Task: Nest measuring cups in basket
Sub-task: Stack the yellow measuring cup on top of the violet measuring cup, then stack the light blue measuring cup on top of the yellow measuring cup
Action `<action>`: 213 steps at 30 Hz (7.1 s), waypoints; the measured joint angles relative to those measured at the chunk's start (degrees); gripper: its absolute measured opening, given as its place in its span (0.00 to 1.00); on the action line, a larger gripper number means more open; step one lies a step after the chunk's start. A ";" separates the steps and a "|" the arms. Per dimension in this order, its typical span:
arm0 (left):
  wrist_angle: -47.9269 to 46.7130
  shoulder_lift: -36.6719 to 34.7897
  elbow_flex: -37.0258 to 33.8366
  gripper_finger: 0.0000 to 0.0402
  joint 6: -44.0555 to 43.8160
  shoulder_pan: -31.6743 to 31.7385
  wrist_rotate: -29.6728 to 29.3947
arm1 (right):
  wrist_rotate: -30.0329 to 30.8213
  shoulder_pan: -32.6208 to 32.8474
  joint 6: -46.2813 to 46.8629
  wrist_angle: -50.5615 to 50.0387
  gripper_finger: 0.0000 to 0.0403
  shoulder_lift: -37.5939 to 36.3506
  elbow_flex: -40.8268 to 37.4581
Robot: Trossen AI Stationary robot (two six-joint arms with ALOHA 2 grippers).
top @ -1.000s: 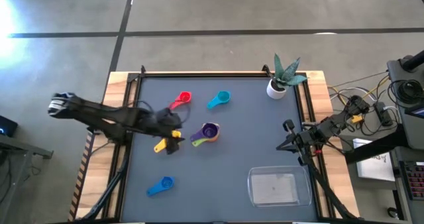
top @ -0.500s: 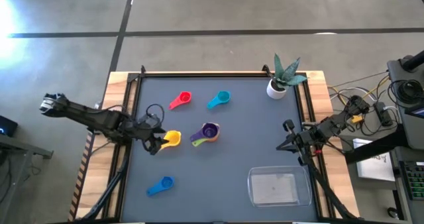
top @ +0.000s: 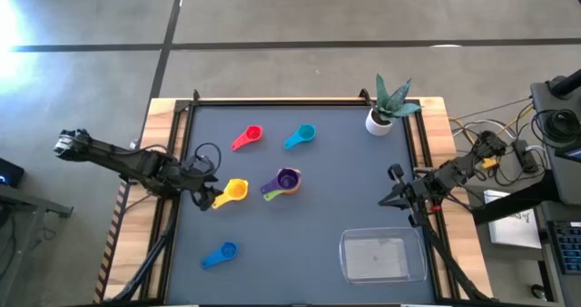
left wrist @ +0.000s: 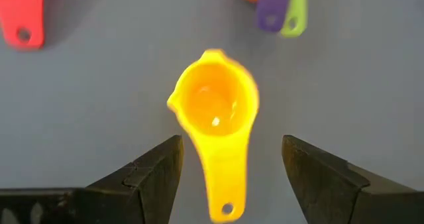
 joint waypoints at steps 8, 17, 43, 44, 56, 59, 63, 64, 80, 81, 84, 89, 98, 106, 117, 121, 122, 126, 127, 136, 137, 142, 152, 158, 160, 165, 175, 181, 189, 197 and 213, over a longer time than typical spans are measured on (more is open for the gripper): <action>-4.73 0.22 -0.25 0.60 -4.41 -0.56 0.19 | 0.02 -0.02 0.00 0.00 0.02 0.00 -0.01; -4.74 3.01 -0.25 0.60 -7.67 -0.35 -4.32 | 0.00 0.00 0.00 0.00 0.02 0.00 -0.01; 7.16 23.81 -0.28 0.58 -2.43 8.03 -5.50 | 0.02 0.00 0.00 0.00 0.02 0.00 0.01; 8.42 24.29 -0.28 0.58 -1.68 8.41 -4.87 | 0.02 0.00 0.00 0.00 0.02 0.00 0.01; 11.77 32.53 -0.27 0.42 1.28 10.93 -3.32 | 0.01 -0.02 0.00 0.00 0.02 -0.01 0.00; 11.79 33.26 0.23 0.21 2.10 11.09 -3.41 | 0.01 -0.02 0.00 0.01 0.02 -0.01 -0.01; 11.33 31.98 3.46 0.04 4.85 11.60 -3.11 | 0.01 -0.01 0.00 0.00 0.02 0.00 -0.01; 10.77 31.48 4.91 0.04 5.74 11.73 -3.06 | 0.01 0.00 0.00 0.00 0.02 0.00 0.01; 11.36 47.27 37.59 0.00 22.59 15.05 1.95 | 0.01 -0.02 0.00 0.00 0.02 0.00 0.01; 12.23 48.95 38.24 0.00 23.21 15.42 3.02 | 0.00 0.00 0.00 0.02 0.02 -0.01 0.00; 15.79 52.80 39.41 0.00 24.70 16.73 7.51 | 0.01 -0.01 0.00 0.00 0.02 -0.02 -0.01; 17.07 56.35 39.52 0.00 24.59 19.42 8.96 | 0.02 0.00 0.00 0.02 0.02 -0.02 0.00; 17.52 60.42 38.39 0.01 23.31 21.82 8.96 | 0.02 -0.01 0.00 0.02 0.02 -0.02 -0.01; 17.47 62.01 38.39 0.10 23.68 21.89 8.94 | 0.02 -0.02 0.00 0.02 0.02 -0.02 0.01; 17.44 58.08 38.39 0.31 30.97 21.83 8.87 | 0.02 0.00 0.00 0.00 0.02 0.00 -0.01; 17.54 54.49 38.39 0.38 35.79 21.56 8.85 | -0.01 0.00 -1.65 0.02 0.02 -0.02 0.01; 17.60 53.38 38.39 0.40 36.58 21.56 8.87 | 0.02 0.00 -1.76 0.11 0.02 0.00 -0.01; 19.81 47.14 38.39 0.45 39.23 21.59 7.78 | 0.02 0.00 -1.84 0.56 0.02 -0.01 -0.05; 21.00 45.40 38.29 0.46 39.75 21.59 7.29 | 0.04 -0.01 -1.84 0.64 0.02 0.00 -0.07; 49.72 28.03 20.68 0.45 42.20 19.44 9.25 | 0.20 0.00 -3.30 1.01 0.02 0.00 -0.10; 54.09 26.44 17.83 0.45 42.22 19.30 9.84 | 0.20 0.00 -3.39 1.01 0.02 0.00 -0.10; 67.81 20.64 6.64 0.45 41.43 18.88 10.42 | 0.15 0.00 -2.87 1.18 0.02 0.00 -0.10; 73.53 14.76 1.98 0.45 39.56 19.97 6.51 | 1.46 0.00 -8.58 4.81 0.02 0.00 -0.10; 73.38 15.25 3.28 0.45 39.79 21.22 4.75 | 10.47 0.00 -9.45 7.88 0.02 -0.01 -0.08; 73.31 16.65 3.42 0.45 39.98 21.69 3.57 | 13.92 0.00 -9.44 7.85 0.02 0.00 -0.08; 73.62 20.86 3.53 0.45 39.62 23.06 -1.28 | 25.20 -0.02 -10.34 8.36 0.02 0.02 -0.08; 74.12 24.10 5.78 0.45 37.78 24.63 -1.69 | 27.62 -1.83 -9.44 8.11 0.02 5.41 5.05; 70.04 26.52 7.59 0.45 37.20 24.57 -1.21 | 27.56 -4.47 -8.63 6.23 0.02 17.59 12.64; 62.76 28.65 12.69 0.45 35.03 24.42 10.38 | 25.86 -9.29 -3.34 5.49 0.02 36.80 19.96; 63.72 26.47 14.08 0.42 36.99 24.30 10.38 | 12.79 -18.81 -3.91 4.85 0.02 49.87 30.24; 64.43 21.57 7.87 0.34 39.82 25.05 10.12 | -4.54 -39.26 -6.51 2.07 0.02 70.80 40.23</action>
